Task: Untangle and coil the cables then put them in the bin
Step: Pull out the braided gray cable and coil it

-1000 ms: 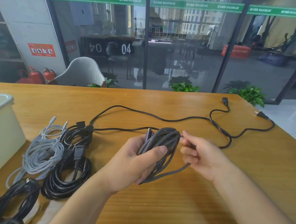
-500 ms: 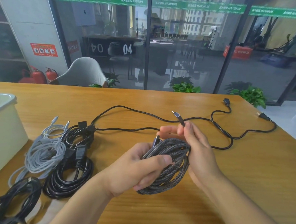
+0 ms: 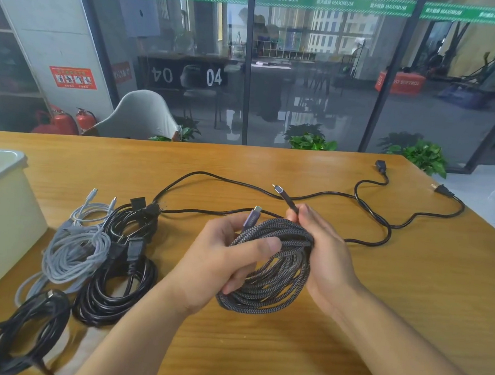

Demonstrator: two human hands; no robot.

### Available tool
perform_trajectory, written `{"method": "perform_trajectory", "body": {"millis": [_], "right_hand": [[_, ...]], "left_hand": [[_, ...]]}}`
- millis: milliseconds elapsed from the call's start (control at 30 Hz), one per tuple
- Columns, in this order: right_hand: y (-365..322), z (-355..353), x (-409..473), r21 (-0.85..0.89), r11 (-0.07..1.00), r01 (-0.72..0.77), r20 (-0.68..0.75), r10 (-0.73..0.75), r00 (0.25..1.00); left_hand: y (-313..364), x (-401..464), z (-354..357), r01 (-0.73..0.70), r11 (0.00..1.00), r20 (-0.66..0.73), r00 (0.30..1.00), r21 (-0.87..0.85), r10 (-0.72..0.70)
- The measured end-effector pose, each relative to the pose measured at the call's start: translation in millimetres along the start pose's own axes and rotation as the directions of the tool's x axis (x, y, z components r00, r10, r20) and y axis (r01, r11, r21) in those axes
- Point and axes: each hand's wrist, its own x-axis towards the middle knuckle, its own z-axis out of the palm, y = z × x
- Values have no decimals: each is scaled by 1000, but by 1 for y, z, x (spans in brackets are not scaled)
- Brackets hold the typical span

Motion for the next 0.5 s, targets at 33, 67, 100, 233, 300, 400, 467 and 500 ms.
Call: {"method": "perform_trajectory", "body": {"millis": [33,67,100,233,300,400,467,500], "right_hand": [[-1,1,0,9,1000,0,-6,0,1000],[-3,1,-1,11,1000,8,11,-9,1000],[-5,1,-2,-7,1000,28,56,-28,998],[-7,1,-7,-97,986,136,211,-113,971],[-4,1,-7,-144,975,169,200,-138,970],[2,1,-7,-174,962,208,191,-175,966],[6,1,-7,-132,968,213,185,-187,965],[7,2,-7,-123,968,220,183,-195,963]], "left_hand": [[0,0,0,-10,1000,-25,1000,-27,9],[0,1,0,-12,998,-50,999,-57,9],[0,1,0,-11,997,-72,997,-82,5],[1,2,-4,-6,993,-109,994,-117,-7],[0,2,-4,-3,995,-120,993,-99,-9],[-2,3,-4,-2,995,-122,992,-98,-10],[-2,3,-5,7,995,-101,995,-96,-17],[-2,3,-6,12,995,-88,996,-95,-21]]}}
